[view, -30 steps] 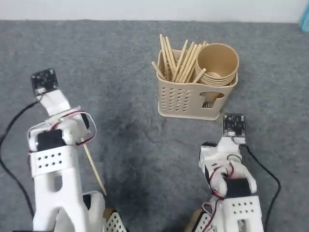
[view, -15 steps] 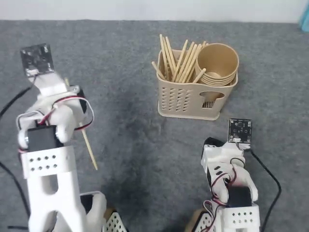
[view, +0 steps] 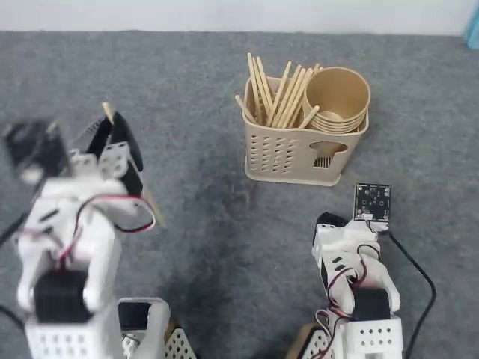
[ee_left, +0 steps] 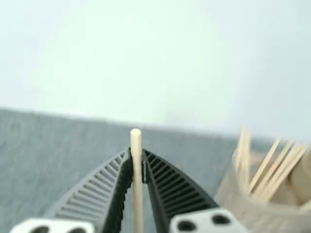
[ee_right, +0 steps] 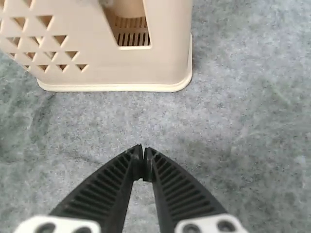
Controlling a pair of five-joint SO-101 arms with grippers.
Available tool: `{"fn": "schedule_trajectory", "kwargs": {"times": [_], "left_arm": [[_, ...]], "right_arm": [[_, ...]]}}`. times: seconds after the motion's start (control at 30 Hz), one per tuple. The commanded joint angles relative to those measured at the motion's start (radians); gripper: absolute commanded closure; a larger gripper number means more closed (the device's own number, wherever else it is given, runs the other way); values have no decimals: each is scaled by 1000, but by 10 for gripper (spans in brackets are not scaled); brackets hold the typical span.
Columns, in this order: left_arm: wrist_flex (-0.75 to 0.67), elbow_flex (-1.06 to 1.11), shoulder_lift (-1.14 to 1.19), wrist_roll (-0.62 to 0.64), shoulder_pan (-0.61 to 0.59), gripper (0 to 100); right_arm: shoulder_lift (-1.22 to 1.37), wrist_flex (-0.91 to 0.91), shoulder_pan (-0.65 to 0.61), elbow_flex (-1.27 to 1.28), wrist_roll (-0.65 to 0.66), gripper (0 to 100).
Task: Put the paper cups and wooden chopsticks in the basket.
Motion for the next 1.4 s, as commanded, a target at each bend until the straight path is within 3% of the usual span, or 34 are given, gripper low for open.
{"fn": "schedule_trajectory", "kwargs": {"times": [0.0, 0.27, 0.33, 0.53, 0.63, 0.93, 1.37], "left_arm": [[-181, 45, -63, 49, 11, 988], [-855, 188, -97, 52, 31, 988], [-948, 196, -97, 52, 83, 988], [-970, 159, -69, 49, 330, 988], [-970, 94, 25, 48, 394, 988], [-1000, -56, 397, 46, 407, 988], [-1232, 206, 535, 46, 420, 988]], "right_arm": [[-16, -4, 12, 11, 18, 992], [-16, -4, 36, 11, 20, 992], [-16, -4, 38, 11, 20, 992], [-16, -4, 36, 11, 20, 992], [-16, -4, 36, 11, 20, 992], [-16, -4, 36, 11, 52, 992], [-16, -4, 30, 11, 68, 992]]}}
